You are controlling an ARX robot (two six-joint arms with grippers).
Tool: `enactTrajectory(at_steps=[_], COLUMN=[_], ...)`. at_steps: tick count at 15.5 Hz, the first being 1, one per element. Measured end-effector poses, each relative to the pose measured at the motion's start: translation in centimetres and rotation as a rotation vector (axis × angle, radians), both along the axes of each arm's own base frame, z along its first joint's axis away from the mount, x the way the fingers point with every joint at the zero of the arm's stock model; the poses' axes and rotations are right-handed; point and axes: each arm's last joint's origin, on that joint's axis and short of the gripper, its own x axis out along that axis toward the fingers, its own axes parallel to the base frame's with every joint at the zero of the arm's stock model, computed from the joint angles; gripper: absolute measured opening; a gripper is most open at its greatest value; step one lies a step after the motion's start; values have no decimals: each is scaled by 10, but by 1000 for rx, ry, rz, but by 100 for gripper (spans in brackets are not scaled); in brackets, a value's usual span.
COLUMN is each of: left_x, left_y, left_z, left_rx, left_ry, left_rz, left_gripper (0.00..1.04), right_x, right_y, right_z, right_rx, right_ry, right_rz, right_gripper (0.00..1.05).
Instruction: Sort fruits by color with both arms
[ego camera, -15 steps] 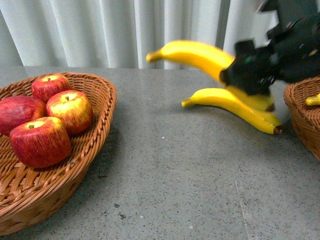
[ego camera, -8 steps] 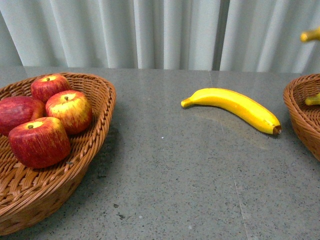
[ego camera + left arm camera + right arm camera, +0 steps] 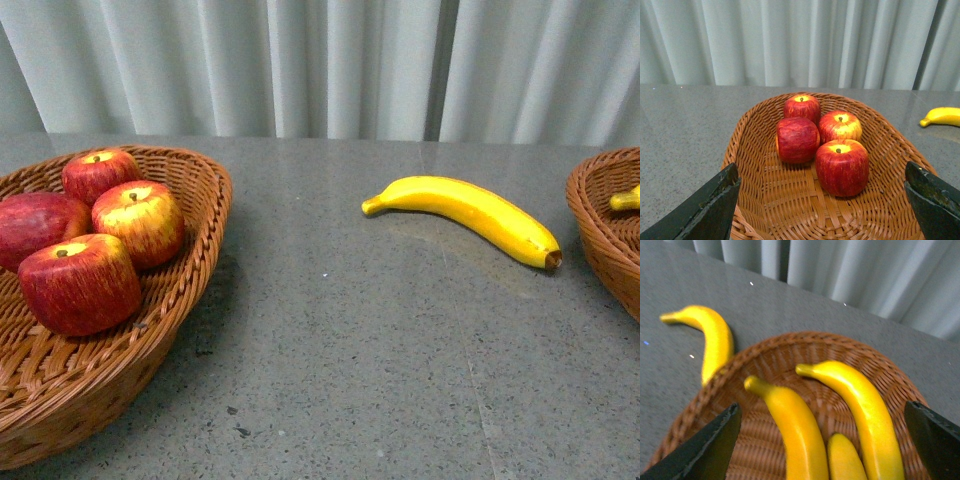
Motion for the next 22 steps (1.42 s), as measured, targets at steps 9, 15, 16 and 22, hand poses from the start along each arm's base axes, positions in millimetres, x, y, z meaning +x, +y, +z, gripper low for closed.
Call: enactTrajectory(at_steps=[9, 15, 16, 22], left_x=[0, 0, 0, 0], left_y=[0, 0, 0, 0], left_z=[0, 0, 0, 0], left_rx=[0, 0, 0, 0], left_ry=[0, 0, 0, 0], left_rz=[0, 0, 0, 0], left_gripper=[98, 98, 98, 98], right_x=[110, 158, 162, 183], right_y=[177, 187, 188, 201], right_z=[17, -33, -34, -58], right_rx=[2, -123, -137, -225], right_ry=[44, 250, 260, 328], right_rz=[323, 324, 328, 318], right_gripper=[98, 98, 98, 98])
